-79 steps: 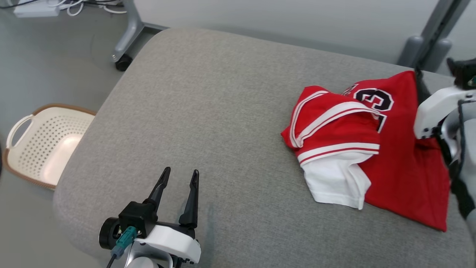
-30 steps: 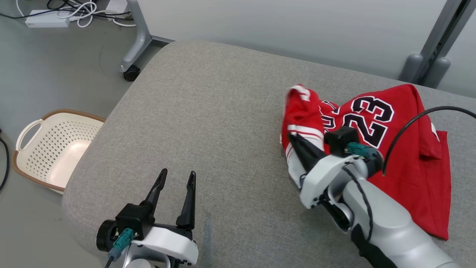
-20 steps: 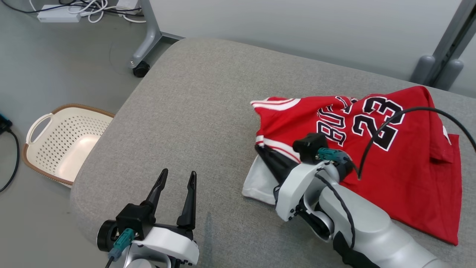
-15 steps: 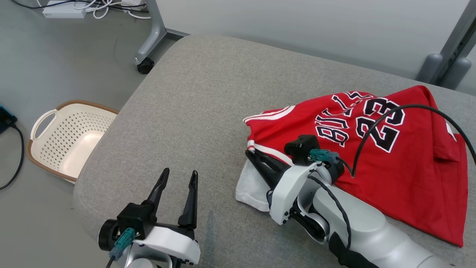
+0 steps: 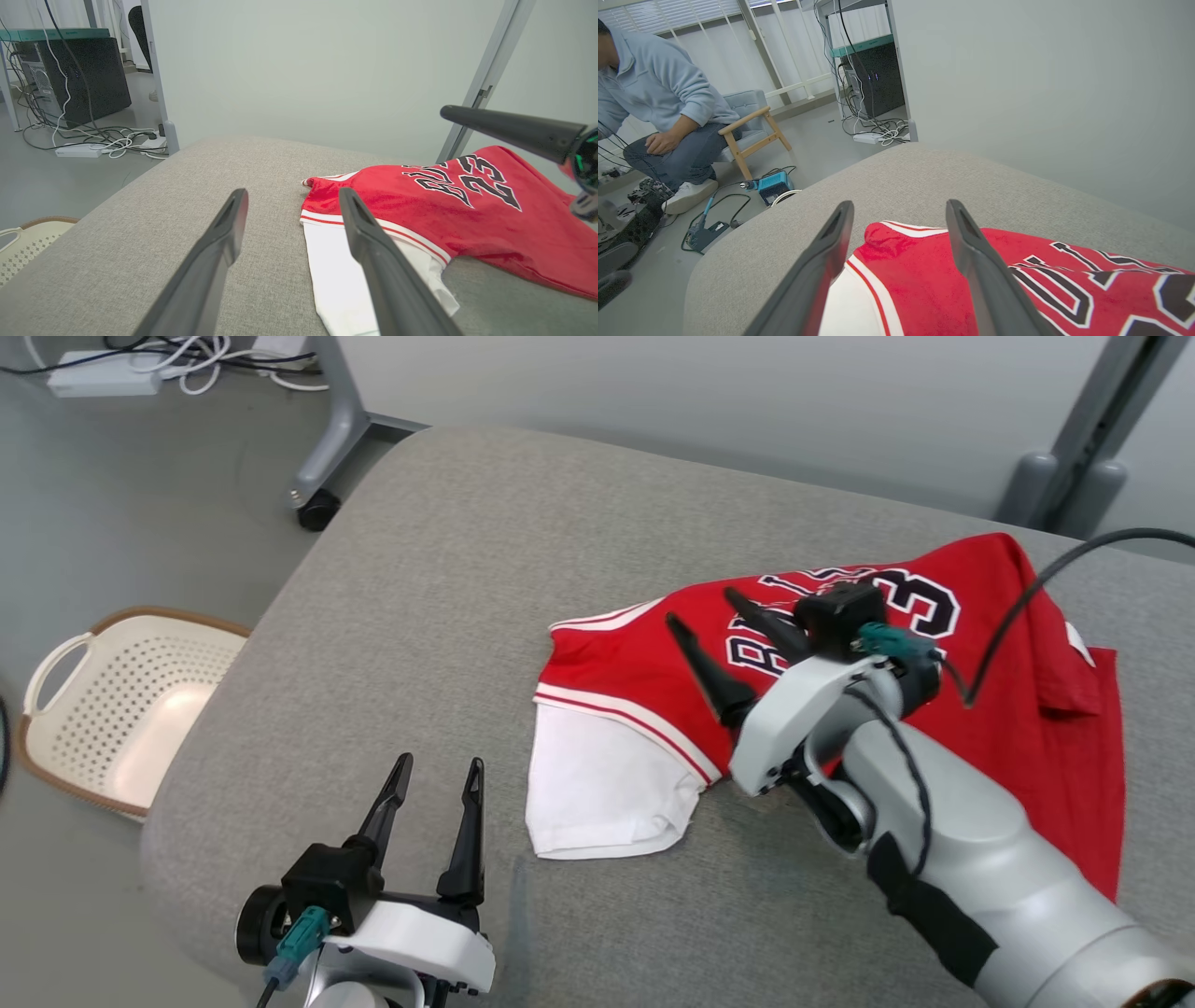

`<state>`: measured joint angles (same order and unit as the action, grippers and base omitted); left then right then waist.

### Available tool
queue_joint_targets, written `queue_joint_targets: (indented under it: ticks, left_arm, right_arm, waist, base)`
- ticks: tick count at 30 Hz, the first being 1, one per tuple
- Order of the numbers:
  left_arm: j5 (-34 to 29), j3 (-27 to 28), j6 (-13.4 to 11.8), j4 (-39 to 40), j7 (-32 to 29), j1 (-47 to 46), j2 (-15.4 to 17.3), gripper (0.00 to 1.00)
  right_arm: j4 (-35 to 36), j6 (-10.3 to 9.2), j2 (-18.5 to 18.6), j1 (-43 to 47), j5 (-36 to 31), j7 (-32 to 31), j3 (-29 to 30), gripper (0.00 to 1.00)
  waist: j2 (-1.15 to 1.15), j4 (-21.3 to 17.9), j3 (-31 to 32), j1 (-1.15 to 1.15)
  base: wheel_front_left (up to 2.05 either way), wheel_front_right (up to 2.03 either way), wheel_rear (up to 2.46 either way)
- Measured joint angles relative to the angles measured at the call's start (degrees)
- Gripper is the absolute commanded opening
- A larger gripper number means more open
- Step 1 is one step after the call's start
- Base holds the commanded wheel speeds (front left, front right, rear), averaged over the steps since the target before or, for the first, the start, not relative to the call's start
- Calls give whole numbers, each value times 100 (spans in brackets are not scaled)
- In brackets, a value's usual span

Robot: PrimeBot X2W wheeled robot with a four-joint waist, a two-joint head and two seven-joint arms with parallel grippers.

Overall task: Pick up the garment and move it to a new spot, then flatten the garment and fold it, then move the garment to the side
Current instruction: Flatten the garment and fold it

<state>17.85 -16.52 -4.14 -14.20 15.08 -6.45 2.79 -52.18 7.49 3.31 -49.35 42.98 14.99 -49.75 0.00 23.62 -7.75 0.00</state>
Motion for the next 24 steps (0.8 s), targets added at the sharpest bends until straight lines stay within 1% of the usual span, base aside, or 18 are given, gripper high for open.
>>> queue_joint_targets:
  ticks: [5, 10, 18, 21, 24]
  left_arm:
    - [-24, 26, 7, 23, 0, 18, 1, 100]
    - [-71, 29, 30, 31, 0, 21, 0, 100]
    - [-133, 56, 54, 15, 0, 41, -1, 100]
    - [-175, 89, 60, -8, 0, 81, -1, 100]
    - [-221, 151, 86, -37, 0, 170, 5, 100]
  right_arm:
    - [283, 0, 242, 357, -849, 2, 1080, 100]
    - [740, 0, 326, 1026, -1567, 2, 2180, 100]
    - [1913, 0, 303, 2304, -2718, 14, 3851, 100]
    - [2397, 0, 208, 2837, -3049, 15, 4346, 100]
    - [2846, 0, 104, 3320, -3271, 15, 4724, 100]
  waist:
    - [0, -295, 22, 0]
    - [0, -590, 52, 0]
    - [0, -955, 168, 0]
    - [0, -1066, 252, 0]
    - [0, -1169, 352, 0]
  base:
    - [0, 0, 0]
    - [0, 0, 0]
    - [0, 0, 0]
    - [0, 0, 0]
    - [0, 0, 0]
